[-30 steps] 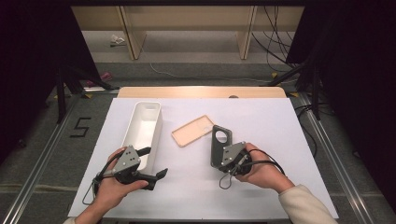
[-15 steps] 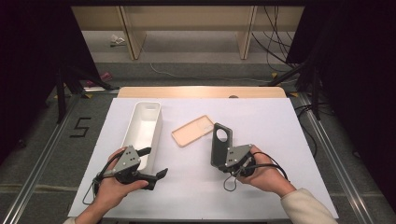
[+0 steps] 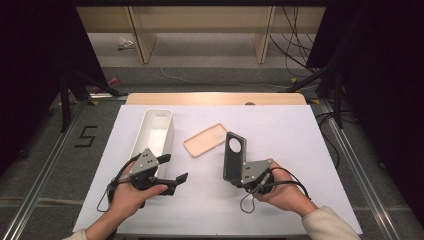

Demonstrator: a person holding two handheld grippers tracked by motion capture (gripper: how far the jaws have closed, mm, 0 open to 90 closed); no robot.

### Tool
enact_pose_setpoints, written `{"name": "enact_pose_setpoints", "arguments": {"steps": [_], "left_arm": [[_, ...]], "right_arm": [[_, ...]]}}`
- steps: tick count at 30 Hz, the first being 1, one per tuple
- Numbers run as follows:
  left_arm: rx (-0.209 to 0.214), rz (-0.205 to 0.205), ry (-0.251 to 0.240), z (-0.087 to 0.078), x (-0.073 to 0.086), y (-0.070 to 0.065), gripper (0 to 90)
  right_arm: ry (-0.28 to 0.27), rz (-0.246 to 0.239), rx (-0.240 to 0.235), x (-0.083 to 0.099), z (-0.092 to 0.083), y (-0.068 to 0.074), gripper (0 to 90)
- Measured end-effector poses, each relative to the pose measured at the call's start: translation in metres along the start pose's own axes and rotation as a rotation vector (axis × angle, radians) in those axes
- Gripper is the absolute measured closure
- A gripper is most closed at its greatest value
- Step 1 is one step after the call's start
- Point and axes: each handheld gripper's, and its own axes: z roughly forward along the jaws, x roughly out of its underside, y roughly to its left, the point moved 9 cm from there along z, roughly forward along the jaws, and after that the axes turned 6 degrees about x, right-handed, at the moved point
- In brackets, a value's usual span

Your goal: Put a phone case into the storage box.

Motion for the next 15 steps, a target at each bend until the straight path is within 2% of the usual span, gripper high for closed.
{"name": "enact_pose_setpoints", "arguments": {"steps": [1, 2, 3, 5, 11, 14, 15], "left_arm": [[-0.006, 0.024, 0.004, 0.004, -0.005, 0.002, 14.5], [-0.005, -0.007, 0.023, 0.009, -0.008, 0.0, 14.9], [-0.004, -0.012, 0.029, 0.012, -0.011, 0.0, 15.1], [0.0, -0.021, 0.059, 0.024, -0.019, 0.0, 15.5], [-0.003, -0.037, 0.1, 0.059, -0.045, 0.004, 17.6], [0.027, -0.052, 0.129, 0.077, -0.055, 0.005, 17.5], [0.029, -0.05, 0.157, 0.086, -0.059, 0.008, 18.3]], "right_arm": [[0.0, 0.0, 0.0, 0.0, 0.0, 0.0, 89.4], [0.0, -0.001, 0.001, 0.0, -0.001, 0.001, 89.3], [-0.01, -0.007, 0.009, -0.001, -0.001, 0.002, 89.4], [-0.009, -0.009, -0.002, -0.002, -0.003, 0.007, 89.3], [-0.027, -0.015, -0.007, -0.009, -0.002, 0.012, 89.4], [-0.03, -0.017, -0.009, -0.01, -0.002, 0.014, 89.4], [-0.034, -0.023, -0.011, -0.011, -0.002, 0.015, 89.4]]}}
